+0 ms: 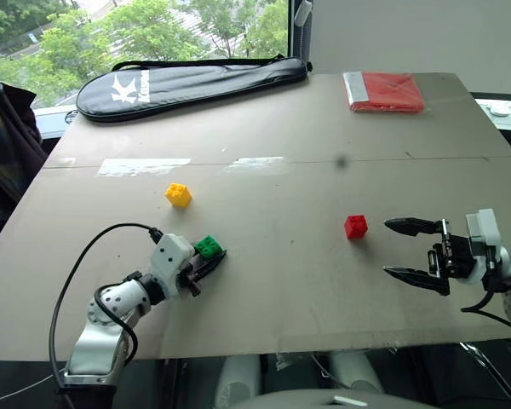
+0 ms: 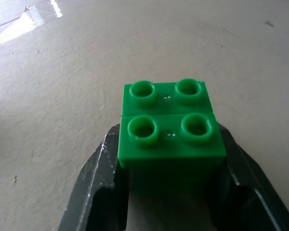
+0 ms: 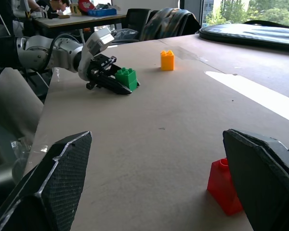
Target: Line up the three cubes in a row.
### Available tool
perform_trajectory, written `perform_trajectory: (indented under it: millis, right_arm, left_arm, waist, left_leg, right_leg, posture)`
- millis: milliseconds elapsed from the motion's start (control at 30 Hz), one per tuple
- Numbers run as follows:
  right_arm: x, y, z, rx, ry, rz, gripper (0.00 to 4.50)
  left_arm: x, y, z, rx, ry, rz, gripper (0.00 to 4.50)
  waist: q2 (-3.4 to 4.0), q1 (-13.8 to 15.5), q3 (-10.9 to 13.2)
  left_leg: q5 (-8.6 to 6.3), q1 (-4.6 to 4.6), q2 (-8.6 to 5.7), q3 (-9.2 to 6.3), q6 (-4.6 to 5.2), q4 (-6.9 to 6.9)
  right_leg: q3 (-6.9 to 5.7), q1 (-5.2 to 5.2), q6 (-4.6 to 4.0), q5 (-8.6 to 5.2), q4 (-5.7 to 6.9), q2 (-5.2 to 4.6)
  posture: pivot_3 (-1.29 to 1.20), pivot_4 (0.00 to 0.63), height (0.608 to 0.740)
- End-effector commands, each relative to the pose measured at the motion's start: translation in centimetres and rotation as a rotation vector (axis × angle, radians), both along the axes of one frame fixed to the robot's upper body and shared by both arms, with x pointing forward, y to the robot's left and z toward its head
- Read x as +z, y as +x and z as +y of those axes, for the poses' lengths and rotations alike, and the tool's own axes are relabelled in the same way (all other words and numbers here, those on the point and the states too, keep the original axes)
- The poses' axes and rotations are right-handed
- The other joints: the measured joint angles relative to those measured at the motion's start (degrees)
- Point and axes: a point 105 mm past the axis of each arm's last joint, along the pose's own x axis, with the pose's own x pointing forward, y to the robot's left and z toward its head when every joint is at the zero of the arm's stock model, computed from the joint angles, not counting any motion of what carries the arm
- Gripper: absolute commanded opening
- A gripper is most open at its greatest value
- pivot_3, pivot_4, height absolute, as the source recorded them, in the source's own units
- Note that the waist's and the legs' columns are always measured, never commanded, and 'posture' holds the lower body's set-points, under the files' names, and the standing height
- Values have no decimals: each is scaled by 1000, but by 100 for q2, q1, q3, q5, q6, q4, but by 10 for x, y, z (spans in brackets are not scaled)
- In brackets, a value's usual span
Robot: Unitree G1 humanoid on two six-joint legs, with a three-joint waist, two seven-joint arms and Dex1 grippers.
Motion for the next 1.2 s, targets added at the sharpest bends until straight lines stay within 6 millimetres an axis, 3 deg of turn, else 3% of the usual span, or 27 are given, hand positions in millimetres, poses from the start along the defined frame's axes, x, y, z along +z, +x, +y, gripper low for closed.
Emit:
perform_trajectory:
  millis: [33,133,300,500,733,900,1200]
  right_arm:
    - [14,-2,-2,-8,8,-58,4500]
    - [14,-3,-3,-18,12,-52,4500]
    - [8,-3,-7,-62,28,-28,4500]
    - [1,-3,-10,-97,27,-23,4500]
    - [0,-8,-15,-172,37,-42,4500]
    - [-3,-15,-17,-210,42,-35,4500]
    - [-7,-15,-23,-233,29,-26,4500]
  left_arm:
    - [-4,-3,3,-4,9,28,1327]
    - [6,0,-11,-85,-34,20,1327]
    - [15,14,-66,-396,-8,46,1327]
    - [27,47,-125,-667,8,57,1327]
    - [20,71,-175,-850,104,82,1327]
    - [18,80,-192,-867,124,73,1327]
    - [10,77,-194,-886,127,106,1327]
  waist:
    - [0,-1,0]
    - [0,5,0]
    - [-2,145,1]
    - [-5,139,1]
    - [-6,63,3]
    - [-9,89,5]
    - [-9,59,4]
  left_leg:
    - [0,1,0,0,0,0]
    - [0,1,0,1,0,0]
    - [0,-7,-7,-1,0,4]
    - [1,-13,-11,1,0,7]
    - [0,-22,-8,-14,2,1]
    - [-1,-28,-11,-8,2,6]
    - [-1,-23,-10,-12,2,5]
  right_leg:
    - [1,0,0,0,1,0]
    - [-1,0,1,0,2,1]
    - [-6,0,0,0,0,1]
    - [-3,2,3,25,-7,4]
    - [-11,-1,4,25,-15,17]
    - [-5,-1,11,23,-22,14]
    - [-7,0,26,14,-15,14]
  posture:
    - [0,150,708]
    - [0,150,708]
    - [0,150,708]
    - [0,150,708]
    - [0,150,708]
    - [0,150,708]
    - [0,150,708]
